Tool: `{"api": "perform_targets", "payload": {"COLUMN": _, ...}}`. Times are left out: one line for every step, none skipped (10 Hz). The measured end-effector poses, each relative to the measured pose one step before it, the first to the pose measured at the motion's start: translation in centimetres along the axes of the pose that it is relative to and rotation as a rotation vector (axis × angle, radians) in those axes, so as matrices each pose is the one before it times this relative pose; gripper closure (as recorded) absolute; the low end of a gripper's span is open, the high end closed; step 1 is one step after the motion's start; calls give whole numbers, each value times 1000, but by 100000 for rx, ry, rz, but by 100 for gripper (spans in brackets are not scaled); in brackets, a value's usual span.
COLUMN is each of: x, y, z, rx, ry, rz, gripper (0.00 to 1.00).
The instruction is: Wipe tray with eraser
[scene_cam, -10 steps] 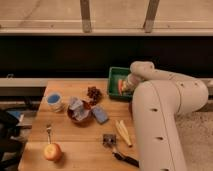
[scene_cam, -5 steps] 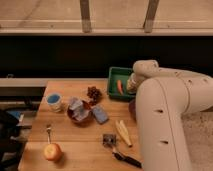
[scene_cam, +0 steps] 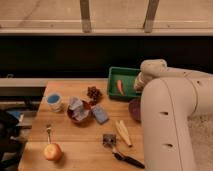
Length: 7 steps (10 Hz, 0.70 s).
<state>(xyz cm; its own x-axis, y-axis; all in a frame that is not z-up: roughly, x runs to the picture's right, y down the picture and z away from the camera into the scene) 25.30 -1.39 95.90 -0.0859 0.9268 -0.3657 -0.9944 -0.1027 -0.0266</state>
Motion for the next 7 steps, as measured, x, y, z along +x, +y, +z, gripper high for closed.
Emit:
{"api": "perform_targets", "payload": {"x": -791, "y": 412, "z": 357, "rx": -991, "ry": -639, "rz": 498, "gripper": 100}}
{"api": "perform_targets", "payload": {"x": -800, "y": 608, "z": 409, "rx": -1331, "ry": -797, "rz": -424, "gripper": 100}}
{"api": "perform_targets", "payload": {"x": -975, "y": 1010, "z": 458, "rx": -1604, "ry": -850, "rz": -845, "gripper": 100}}
{"api": "perform_targets", "payload": {"x": -806, "y": 1395, "z": 595, "rx": -1892, "ry": -369, "rz": -1544, "gripper": 100}}
{"api": "perform_targets", "payload": {"x": -827, "y": 1874, "z": 528, "rx": -2525, "ry": -535, "rz": -2532, "gripper": 100}}
{"api": "perform_targets", "payload": {"x": -348, "y": 1051, "z": 246, "rx": -1731, "ry": -164, "rz": -2215, "gripper": 100}}
{"api": "perform_targets", "payload": {"x": 34, "y": 956, "z": -119, "rx": -1579, "ry": 100, "rz": -2141, "gripper": 100}}
